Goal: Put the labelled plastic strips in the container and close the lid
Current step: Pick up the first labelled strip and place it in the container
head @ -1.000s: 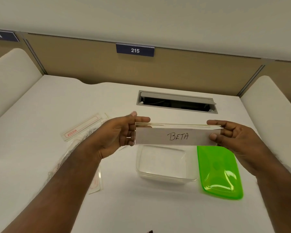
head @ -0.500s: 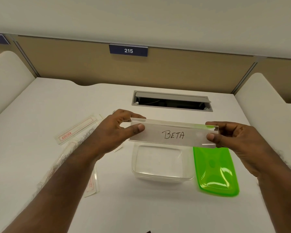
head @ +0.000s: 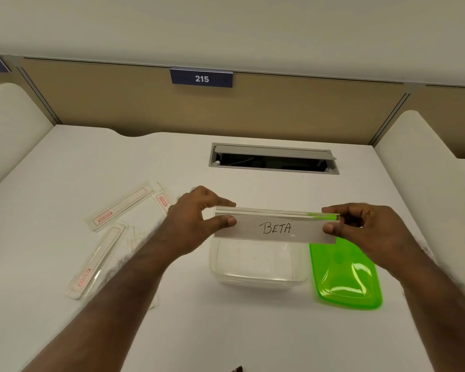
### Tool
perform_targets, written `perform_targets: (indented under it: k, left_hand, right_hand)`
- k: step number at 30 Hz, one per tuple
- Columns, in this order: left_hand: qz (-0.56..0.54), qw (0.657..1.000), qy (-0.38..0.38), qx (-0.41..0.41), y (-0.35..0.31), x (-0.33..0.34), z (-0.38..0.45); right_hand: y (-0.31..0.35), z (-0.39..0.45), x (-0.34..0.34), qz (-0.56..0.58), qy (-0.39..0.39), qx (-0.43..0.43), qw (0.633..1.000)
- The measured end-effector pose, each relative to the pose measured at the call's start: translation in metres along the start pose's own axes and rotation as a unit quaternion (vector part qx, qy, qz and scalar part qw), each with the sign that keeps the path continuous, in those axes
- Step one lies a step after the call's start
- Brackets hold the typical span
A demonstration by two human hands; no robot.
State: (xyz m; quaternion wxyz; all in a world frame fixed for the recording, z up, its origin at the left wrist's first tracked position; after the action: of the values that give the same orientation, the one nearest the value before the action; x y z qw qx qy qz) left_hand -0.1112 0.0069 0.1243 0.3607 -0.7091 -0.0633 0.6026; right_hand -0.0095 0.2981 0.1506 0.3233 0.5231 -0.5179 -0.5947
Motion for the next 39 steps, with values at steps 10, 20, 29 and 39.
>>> perform_targets:
  k: [10,20,29,39]
  left_hand:
    - [0.201,0.979,0.028,-0.012,0.035,0.076,0.008]
    - [0.443,0.884,0.118,0.091,0.044,0.126,0.017]
    - [0.528,0.826,0.148,0.126,0.033,0.146,0.023]
    - [0.536,0.818,0.163,0.130,0.026,0.155,0.031]
  right_hand:
    - [-0.099,0.023,0.027,-0.173,0.004,0.031,0.984]
    - [-0.122,0.033,0.063,-0.517,0.077,-0.004,0.853]
    - [-0.122,0.029,0.097,-0.664,0.156,-0.044,0.729]
    - [-0.130,0.034,0.117,-0.684,0.200,-0.019,0.701]
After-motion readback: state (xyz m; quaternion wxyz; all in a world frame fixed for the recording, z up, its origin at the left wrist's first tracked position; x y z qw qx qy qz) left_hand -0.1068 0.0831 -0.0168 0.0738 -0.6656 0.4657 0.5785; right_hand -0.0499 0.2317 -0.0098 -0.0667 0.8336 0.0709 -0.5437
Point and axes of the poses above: each hand's wrist, its own z-axis towards the middle knuckle, its own x-axis out of the palm, y = z × x, the point moved 5 cm from there along z, towards the middle knuckle, and after that the axes turned 13 degrees about z, right-handed, at the moved point
